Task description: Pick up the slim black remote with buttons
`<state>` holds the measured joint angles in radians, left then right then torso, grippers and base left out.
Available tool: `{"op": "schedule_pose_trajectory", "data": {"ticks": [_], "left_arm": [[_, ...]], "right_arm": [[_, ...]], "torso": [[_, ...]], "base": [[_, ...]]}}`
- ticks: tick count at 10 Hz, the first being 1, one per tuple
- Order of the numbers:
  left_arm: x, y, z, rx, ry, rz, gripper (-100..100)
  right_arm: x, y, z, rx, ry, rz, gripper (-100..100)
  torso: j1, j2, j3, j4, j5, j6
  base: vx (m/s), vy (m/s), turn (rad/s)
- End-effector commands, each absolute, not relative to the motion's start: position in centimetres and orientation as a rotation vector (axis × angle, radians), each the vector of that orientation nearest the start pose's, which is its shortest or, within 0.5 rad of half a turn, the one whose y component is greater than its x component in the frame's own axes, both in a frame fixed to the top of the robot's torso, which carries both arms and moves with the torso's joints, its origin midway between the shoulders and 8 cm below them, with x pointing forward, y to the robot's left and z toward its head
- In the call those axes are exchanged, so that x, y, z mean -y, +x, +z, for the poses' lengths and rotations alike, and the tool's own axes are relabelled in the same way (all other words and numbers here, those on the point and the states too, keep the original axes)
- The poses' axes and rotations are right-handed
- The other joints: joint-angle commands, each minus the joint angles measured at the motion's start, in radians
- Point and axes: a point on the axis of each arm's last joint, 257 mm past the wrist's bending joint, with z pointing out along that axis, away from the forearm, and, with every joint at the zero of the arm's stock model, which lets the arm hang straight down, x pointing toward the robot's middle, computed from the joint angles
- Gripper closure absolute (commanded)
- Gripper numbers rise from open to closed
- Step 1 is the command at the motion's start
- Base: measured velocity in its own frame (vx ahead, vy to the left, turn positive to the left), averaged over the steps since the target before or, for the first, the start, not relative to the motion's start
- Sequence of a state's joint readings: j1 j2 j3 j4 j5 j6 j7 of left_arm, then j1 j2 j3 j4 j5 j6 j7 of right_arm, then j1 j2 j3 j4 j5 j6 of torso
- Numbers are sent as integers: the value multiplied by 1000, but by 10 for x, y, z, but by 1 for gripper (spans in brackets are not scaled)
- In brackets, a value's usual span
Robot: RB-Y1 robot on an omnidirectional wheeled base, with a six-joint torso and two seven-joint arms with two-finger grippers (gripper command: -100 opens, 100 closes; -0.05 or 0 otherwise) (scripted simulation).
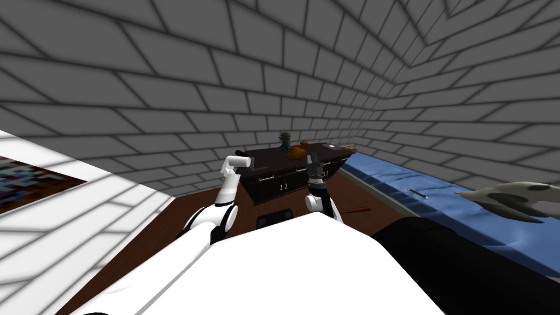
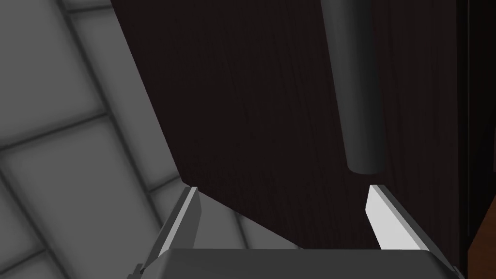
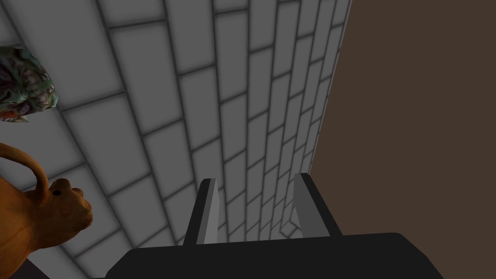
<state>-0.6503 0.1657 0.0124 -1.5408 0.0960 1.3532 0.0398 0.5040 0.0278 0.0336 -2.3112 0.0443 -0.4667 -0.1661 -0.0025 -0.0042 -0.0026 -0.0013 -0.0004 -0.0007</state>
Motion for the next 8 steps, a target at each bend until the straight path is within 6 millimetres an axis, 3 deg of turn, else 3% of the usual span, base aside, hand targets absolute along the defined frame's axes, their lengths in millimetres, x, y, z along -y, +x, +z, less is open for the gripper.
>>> {"op": "schedule_pose_trajectory", "data": {"ticks": [1,8], "left_arm": [[-193,597,-195,-1904,-1643,-659,-100],[-208,566,-231,-2009,-1827,-457,-100]], "right_arm": [[266,345,31,-572,722,1458,0],[266,345,31,-572,722,1458,0]], "torso": [[0,0,0,0,0,0],[-1,-1,-1,0,0,0]], "base": [[69,-39,18],[70,-45,14]]}}
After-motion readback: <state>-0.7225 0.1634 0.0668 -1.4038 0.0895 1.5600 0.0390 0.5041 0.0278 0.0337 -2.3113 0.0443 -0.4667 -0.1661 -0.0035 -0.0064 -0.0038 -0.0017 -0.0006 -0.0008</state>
